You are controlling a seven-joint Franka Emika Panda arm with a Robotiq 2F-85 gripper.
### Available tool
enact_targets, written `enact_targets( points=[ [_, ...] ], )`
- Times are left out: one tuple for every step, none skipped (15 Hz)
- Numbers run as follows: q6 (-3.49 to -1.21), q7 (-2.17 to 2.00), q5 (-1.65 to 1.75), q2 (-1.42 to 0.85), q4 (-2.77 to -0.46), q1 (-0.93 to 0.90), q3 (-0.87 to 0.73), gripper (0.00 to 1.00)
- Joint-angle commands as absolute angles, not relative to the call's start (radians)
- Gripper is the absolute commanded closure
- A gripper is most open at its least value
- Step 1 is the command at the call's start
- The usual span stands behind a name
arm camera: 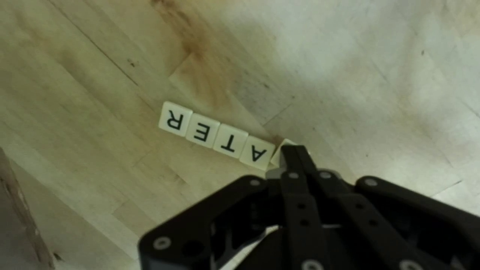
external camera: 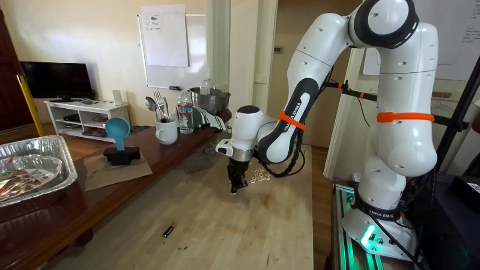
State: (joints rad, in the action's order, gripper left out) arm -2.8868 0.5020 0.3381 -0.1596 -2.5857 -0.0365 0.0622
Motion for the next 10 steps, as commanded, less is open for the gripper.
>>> enact_targets(
  points=[
    [-2.896, 0.508, 0.369, -0.226, -2.565, -0.034, 0.058, 1.00],
    [-2.896, 0.508, 0.376, -0.227, -2.565, -0.036, 0.056, 1.00],
    [-2.897, 0.510, 0.377, -0.228, -2.565, -0.036, 0.057, 1.00],
    [-2.898, 0.510, 0.381, -0.229, -2.565, -0.037, 0.057, 1.00],
    [-2.899, 0.510, 0.384, -0.230, -2.565, -0.037, 0.057, 1.00],
    [-2.898, 0.509, 0.390, -0.231, -2.565, -0.038, 0.056, 1.00],
    [-2.899, 0.506, 0.400, -0.232, -2.567, -0.041, 0.054, 1.00],
    [-2.900, 0.505, 0.408, -0.233, -2.567, -0.042, 0.053, 1.00],
    [-2.899, 0.505, 0.413, -0.234, -2.566, -0.041, 0.053, 1.00],
    [-2.900, 0.503, 0.420, -0.235, -2.565, -0.042, 0.052, 1.00]
  ],
)
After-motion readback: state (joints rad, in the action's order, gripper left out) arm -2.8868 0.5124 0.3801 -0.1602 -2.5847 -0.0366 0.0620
